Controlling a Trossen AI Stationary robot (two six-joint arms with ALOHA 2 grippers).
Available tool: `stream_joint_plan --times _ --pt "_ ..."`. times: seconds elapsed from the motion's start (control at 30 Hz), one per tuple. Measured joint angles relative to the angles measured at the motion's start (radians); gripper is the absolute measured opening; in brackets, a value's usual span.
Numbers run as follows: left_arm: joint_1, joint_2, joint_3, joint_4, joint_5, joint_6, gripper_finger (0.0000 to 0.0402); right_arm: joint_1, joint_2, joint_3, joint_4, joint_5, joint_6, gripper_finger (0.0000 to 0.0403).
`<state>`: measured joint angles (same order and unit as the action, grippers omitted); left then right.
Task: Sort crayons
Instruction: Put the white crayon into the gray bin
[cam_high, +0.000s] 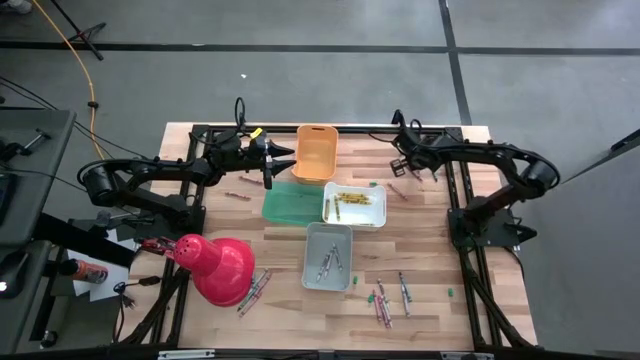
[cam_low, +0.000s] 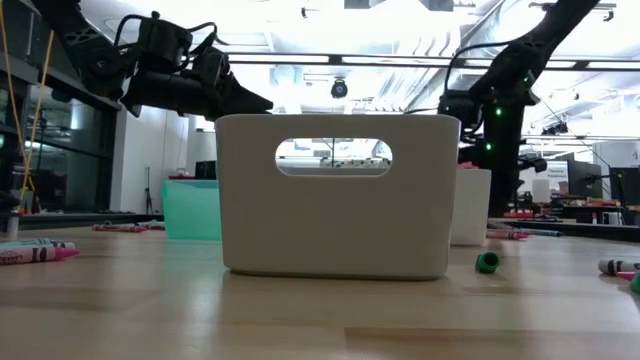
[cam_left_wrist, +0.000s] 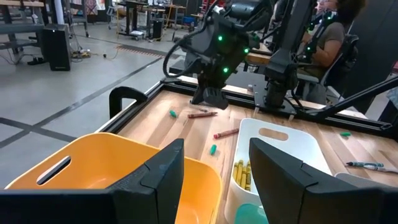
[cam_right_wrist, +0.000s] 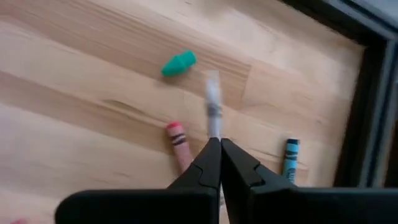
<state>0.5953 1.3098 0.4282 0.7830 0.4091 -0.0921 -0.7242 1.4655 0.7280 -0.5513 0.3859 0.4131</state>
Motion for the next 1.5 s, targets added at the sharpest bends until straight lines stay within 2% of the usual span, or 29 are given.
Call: stream_joint_plan --times 0.3,0.57,0.67,0.9,1.03,1.23,1.37,1.5 --pt "0.0 0.0 0.0 0.0 0.0 0.02 0.0168 0.041 -0.09 0.003 0.01 -0.024 -0.015 0.0" --pt "0.0 0.0 0.0 0.0 -0.003 0.026 0.0168 -0.032 -0.042 0.003 0.012 -0.088 -0.021 0.0011" --pt "0.0 0.0 0.0 0.013 -0.028 0.026 0.0168 -0.08 -0.005 0.003 0.016 -0.094 -0.017 0.0046" --pt "0.0 0.0 0.003 0.03 -0.037 0.039 0.0168 -0.141 0.068 0.003 0.079 -0.118 -0.075 0.0167" --pt "0.0 0.0 0.013 0.027 -0.037 0.042 0.0168 -0.147 0.095 0.024 0.069 -0.102 -0.073 0.0198" --pt "0.0 0.0 0.014 0.025 -0.037 0.041 0.0168 -0.133 0.128 0.04 0.027 -0.098 -0.075 0.018" --pt "0.0 0.0 0.014 0.024 -0.036 0.021 0.0168 -0.107 0.158 0.044 0.019 -0.077 -0.076 0.0136" --pt "0.0 0.0 0.014 0.022 -0.028 -0.011 0.0168 -0.079 0.192 0.045 0.013 -0.057 -0.079 0.0077"
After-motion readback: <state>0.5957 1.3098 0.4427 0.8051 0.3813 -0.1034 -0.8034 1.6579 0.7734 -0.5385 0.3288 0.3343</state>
